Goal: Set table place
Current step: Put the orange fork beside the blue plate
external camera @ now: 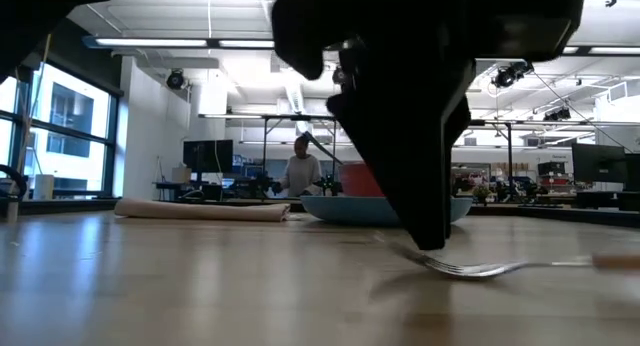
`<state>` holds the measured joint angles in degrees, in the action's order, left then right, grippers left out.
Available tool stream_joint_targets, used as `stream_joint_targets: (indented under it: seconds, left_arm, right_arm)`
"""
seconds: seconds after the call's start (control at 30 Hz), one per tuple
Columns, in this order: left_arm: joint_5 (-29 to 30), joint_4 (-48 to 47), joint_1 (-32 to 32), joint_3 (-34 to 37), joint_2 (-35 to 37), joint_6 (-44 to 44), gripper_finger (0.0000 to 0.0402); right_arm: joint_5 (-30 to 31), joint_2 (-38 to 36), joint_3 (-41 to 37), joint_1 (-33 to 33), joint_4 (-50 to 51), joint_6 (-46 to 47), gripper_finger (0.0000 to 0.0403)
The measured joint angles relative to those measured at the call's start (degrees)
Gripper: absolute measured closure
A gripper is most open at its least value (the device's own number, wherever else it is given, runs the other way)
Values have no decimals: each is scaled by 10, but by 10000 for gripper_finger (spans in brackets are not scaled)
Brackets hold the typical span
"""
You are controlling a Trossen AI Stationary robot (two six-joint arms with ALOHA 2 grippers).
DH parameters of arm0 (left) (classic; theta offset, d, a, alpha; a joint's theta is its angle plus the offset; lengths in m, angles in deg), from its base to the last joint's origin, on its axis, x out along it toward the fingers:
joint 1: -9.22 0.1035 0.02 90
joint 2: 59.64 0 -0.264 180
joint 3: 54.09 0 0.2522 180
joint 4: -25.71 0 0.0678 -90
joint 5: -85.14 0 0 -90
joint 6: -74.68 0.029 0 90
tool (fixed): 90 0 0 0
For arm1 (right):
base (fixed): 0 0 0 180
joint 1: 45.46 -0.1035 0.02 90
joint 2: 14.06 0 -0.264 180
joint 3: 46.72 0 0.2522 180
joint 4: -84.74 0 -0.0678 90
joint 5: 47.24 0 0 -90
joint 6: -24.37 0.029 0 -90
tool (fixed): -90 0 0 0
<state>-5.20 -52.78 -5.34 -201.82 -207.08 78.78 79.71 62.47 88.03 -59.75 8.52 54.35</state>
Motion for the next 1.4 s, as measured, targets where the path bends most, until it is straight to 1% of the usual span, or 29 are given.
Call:
stream_joint_targets:
  seconds: [0.27,0.5,0.7,0.87,1.03,1.17,1.23,1.3,1.33,1.4]
  left_arm:
    - [-3,-21,-1,0,-1,0,213]
    - [-16,-49,-12,-3,0,-28,213]
    - [-14,-50,-21,-3,1,-28,213]
    - [-1,-52,-18,-2,1,-31,213]
    - [-14,-49,-20,2,-5,-41,213]
    - [-10,-45,-18,1,-10,-45,213]
    - [-19,-45,-15,0,-17,-46,215]
    - [-24,-47,-12,0,-21,-55,231]
    - [-22,-49,-12,-1,-22,-59,246]
    - [-12,-50,-12,0,-23,-61,294]
  right_arm:
    - [-4,0,0,0,0,-17,295]
    - [-4,0,0,0,0,-19,295]
    - [-4,-1,0,0,0,-19,295]
    - [-7,-1,0,0,0,-18,295]
    - [-16,-1,0,0,0,-15,295]
    - [-16,-1,0,0,0,-15,295]
    - [-16,-1,0,0,0,-15,295]
    - [-16,-1,0,0,0,-15,295]
    - [-16,-1,0,0,0,-15,295]
    - [-16,-1,0,0,0,-13,295]
